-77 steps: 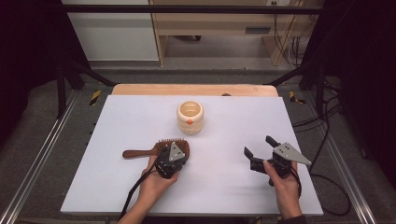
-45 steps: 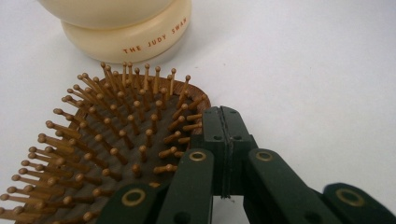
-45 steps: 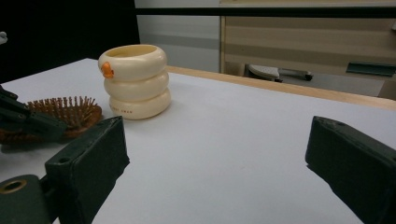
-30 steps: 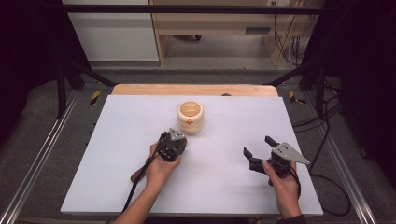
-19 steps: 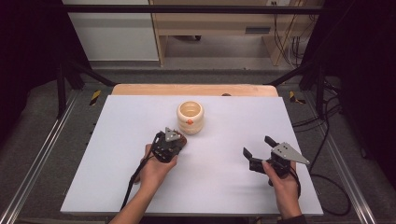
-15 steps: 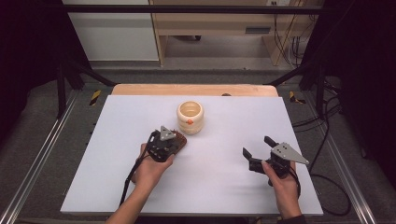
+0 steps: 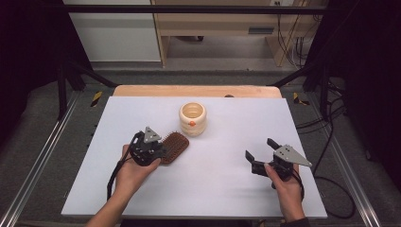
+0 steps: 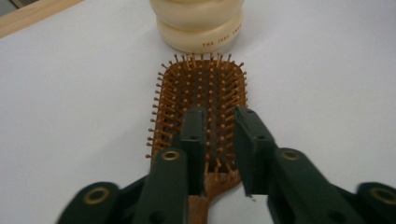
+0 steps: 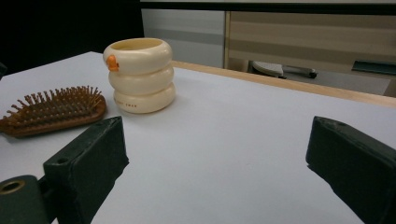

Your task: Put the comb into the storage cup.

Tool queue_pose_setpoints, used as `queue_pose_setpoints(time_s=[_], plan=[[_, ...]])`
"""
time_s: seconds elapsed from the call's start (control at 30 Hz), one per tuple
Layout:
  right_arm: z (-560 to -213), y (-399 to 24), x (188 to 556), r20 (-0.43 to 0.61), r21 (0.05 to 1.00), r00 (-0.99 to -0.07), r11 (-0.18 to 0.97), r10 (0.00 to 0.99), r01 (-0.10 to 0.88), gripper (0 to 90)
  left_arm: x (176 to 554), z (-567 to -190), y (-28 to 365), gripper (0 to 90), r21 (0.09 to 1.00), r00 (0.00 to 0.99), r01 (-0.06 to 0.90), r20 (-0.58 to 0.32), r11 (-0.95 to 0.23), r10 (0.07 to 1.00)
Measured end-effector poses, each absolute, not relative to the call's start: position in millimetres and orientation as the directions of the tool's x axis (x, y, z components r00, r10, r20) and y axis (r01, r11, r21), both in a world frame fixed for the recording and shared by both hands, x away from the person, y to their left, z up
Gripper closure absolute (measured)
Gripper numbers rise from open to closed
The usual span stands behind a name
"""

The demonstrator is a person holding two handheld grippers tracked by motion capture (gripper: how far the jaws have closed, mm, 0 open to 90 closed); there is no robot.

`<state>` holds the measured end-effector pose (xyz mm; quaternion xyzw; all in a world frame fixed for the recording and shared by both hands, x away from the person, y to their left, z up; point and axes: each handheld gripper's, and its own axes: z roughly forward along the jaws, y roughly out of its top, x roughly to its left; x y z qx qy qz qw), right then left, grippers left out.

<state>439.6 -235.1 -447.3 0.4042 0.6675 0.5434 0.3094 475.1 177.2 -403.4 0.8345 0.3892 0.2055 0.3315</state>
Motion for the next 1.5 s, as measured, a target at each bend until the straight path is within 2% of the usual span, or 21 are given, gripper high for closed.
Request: queue_pose_setpoints(time_s=[0.03, 0.1, 0.13, 0.17, 0.23, 0.27, 0.3, 0.33, 0.4, 0.43, 0.47, 0.77, 1.27, 1.5], plan=[[-447.4, -235.0, 439.5, 0.027, 0.975, -0.482, 0.082, 0.876, 0.204, 5.2, 474.6, -403.9, 178.0, 62.4, 0.71, 0.61, 0.518, 0.085, -0.477, 0.788], [-447.4, -234.8, 439.5, 0.027, 0.975, -0.482, 0.083, 0.876, 0.205, 5.3, 473.8, -404.6, 180.2, 59.4, 0.701, 0.606, 0.525, 0.09, -0.483, 0.79], [-447.4, -234.7, 439.4, 0.026, 0.975, -0.484, 0.085, 0.875, 0.205, 5.2, 473.8, -405.1, 181.9, 50.6, 0.698, 0.607, 0.526, 0.092, -0.486, 0.789], [-447.4, -234.7, 439.4, 0.026, 0.975, -0.484, 0.085, 0.875, 0.205, 5.2, 474.1, -406.1, 183.2, 50.6, 0.695, 0.602, 0.532, 0.091, -0.483, 0.793], [-447.7, -234.6, 439.4, 0.024, 0.974, -0.485, 0.088, 0.874, 0.207, 5.2, 475.0, -407.9, 187.3, 37.6, 0.684, 0.592, 0.55, 0.085, -0.479, 0.801], [-447.9, -234.5, 439.5, 0.024, 0.974, -0.485, 0.088, 0.874, 0.207, 5.1, 475.2, -408.7, 189.8, 33.8, 0.685, 0.589, 0.553, 0.082, -0.475, 0.804], [-447.9, -234.5, 439.5, 0.024, 0.974, -0.485, 0.088, 0.874, 0.207, 5.1, 475.7, -409.7, 191.5, 33.8, 0.684, 0.582, 0.559, 0.08, -0.469, 0.809], [-448.1, -234.3, 439.7, 0.024, 0.974, -0.485, 0.089, 0.874, 0.209, 5.1, 476.9, -411.1, 194.7, 26.2, 0.675, 0.58, 0.57, 0.073, -0.468, 0.812], [-448.3, -234.0, 439.9, 0.023, 0.974, -0.485, 0.09, 0.874, 0.209, 5.1, 477.6, -411.8, 196.0, 19.9, 0.671, 0.58, 0.578, 0.063, -0.465, 0.812], [-448.3, -234.0, 439.9, 0.023, 0.974, -0.485, 0.09, 0.874, 0.209, 5.1, 478.8, -413.0, 196.9, 19.9, 0.663, 0.581, 0.588, 0.052, -0.463, 0.812], [-448.5, -233.7, 439.7, 0.028, 0.973, -0.485, 0.087, 0.874, 0.212, 5.0, 480.2, -414.5, 197.4, 12.5, 0.645, 0.587, 0.604, 0.037, -0.468, 0.809], [-448.8, -233.1, 439.5, 0.028, 0.972, -0.49, 0.09, 0.871, 0.215, 5.0, 487.1, -426.3, 199.5, 7.0, 0.563, 0.609, 0.652, 0.01, -0.508, 0.793], [-449.7, -232.0, 440.0, 0.026, 0.97, -0.495, 0.098, 0.869, 0.222, 4.9, 492.8, -439.9, 201.6, 7.5, 0.483, 0.613, 0.691, 0.004, -0.538, 0.79], [-450.0, -232.0, 440.2, 0.025, 0.97, -0.497, 0.1, 0.868, 0.223, 4.9, 492.5, -441.9, 198.4, 10.9, 0.474, 0.616, 0.691, 0.008, -0.545, 0.788]])
